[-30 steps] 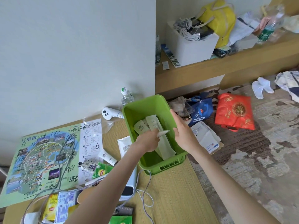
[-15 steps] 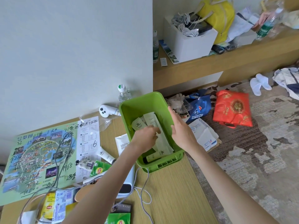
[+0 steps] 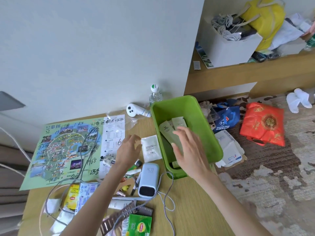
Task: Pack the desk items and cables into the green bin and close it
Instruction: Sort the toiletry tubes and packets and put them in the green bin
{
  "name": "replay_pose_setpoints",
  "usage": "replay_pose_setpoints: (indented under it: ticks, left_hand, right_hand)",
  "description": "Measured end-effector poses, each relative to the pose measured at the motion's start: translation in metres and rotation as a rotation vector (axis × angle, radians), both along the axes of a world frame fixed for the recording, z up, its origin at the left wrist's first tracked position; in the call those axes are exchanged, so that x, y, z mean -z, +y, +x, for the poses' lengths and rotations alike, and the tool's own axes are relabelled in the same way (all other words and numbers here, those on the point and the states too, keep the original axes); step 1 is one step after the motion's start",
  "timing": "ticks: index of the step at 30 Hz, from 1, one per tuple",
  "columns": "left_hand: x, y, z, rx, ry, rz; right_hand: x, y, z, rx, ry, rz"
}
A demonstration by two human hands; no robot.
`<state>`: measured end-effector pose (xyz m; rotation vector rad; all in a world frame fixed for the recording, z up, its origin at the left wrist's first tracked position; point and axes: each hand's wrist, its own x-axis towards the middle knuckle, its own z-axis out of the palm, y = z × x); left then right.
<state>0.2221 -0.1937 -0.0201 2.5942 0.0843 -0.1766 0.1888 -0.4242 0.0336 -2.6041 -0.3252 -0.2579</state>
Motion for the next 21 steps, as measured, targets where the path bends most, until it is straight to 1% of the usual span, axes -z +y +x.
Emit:
replay_pose_setpoints:
  ticks: [3, 7, 12, 14, 17, 21]
  left_hand:
    - [0.021, -0.006, 0.003, 0.023, 0.141, 0.057]
    - [0.042, -0.025, 0.013, -0.009, 0.265, 0.129]
    - [0.056, -0.043, 0.023, -0.122, 0.298, 0.232]
    - [0.06, -0.046, 0.026, -0.191, 0.322, 0.18]
    - [0.067, -0.046, 0.028, -0.3, 0.339, -0.001]
    - [0.066, -0.043, 0.027, -0.341, 0.33, -0.184]
  right_hand:
    - [0.007, 0.019, -0.014, -0.068, 0.113, 0.009]
    - [0.012, 0.029, -0.021, -0.063, 0.156, -0.079]
    - [0.011, 0.03, -0.023, -0.043, 0.151, -0.087]
    - [0.011, 0.031, -0.024, -0.045, 0.148, -0.094]
    - [0.012, 0.032, -0.023, -0.04, 0.138, -0.118]
    - [0.012, 0.032, -0.024, -0.035, 0.141, -0.142]
